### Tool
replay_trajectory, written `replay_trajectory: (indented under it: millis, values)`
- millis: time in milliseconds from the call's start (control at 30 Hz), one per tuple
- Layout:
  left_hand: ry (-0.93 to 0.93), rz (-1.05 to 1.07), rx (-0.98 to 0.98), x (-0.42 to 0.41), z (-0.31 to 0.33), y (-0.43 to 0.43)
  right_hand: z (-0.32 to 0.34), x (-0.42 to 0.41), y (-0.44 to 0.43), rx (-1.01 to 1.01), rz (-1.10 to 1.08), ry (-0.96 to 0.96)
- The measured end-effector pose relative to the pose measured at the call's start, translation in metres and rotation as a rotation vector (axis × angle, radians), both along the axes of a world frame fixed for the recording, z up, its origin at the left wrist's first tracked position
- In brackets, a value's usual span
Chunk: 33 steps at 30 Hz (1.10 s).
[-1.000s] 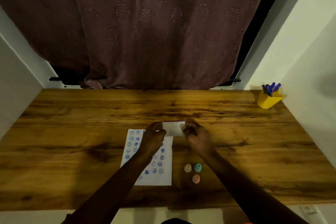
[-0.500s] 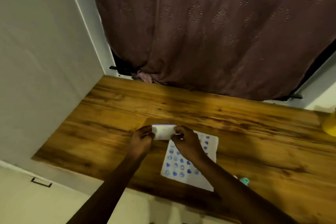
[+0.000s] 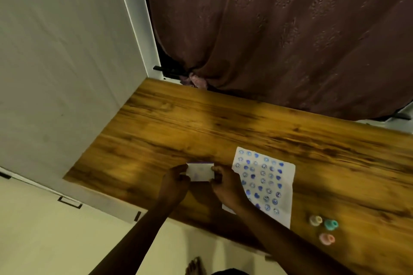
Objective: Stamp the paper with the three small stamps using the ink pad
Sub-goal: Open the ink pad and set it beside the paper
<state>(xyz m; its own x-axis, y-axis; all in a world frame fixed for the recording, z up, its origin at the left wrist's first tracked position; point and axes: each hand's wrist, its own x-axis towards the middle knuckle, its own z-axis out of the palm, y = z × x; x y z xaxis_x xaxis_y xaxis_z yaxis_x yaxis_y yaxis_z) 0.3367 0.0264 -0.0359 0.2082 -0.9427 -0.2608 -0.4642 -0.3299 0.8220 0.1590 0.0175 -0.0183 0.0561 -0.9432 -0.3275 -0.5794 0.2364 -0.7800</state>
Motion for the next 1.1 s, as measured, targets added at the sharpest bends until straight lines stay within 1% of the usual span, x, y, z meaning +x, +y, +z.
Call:
replay_trajectory:
  millis: [100,267,400,533,600,700,800,900,1100]
  values:
    - [-0.065,-0.044,0.007,-0.001,-0.002,0.001,-0.003,0.002,0.002,-0.008,-0.002,0.021]
    - [-0.087,-0.126,-0.015,-0.001,-0.005,0.0,-0.002,0.0,0.002,-0.034,0.001,0.055]
    - [-0.185,-0.197,-0.023,0.003,-0.008,-0.005,0.001,-0.002,0.003,-0.04,0.011,0.053]
    - [-0.463,-0.359,-0.16,0.009,-0.008,-0.01,0.005,-0.004,0.003,-0.025,0.018,0.043]
    - [-0.537,-0.457,-0.195,0.009,-0.005,-0.014,0.005,-0.005,0.003,-0.02,0.013,0.048]
    - [-0.645,-0.586,-0.197,0.009,-0.002,-0.022,0.005,-0.005,0.004,-0.019,0.015,0.05]
    - [-0.645,-0.639,-0.177,0.012,0.002,-0.029,0.004,-0.004,0.004,-0.018,0.004,0.052]
    - [-0.638,-0.666,-0.215,0.014,0.004,-0.034,0.001,-0.004,0.004,-0.018,0.001,0.055]
    - [-0.697,-0.78,-0.138,0.02,0.012,-0.049,-0.005,-0.002,0.003,-0.042,-0.031,0.083]
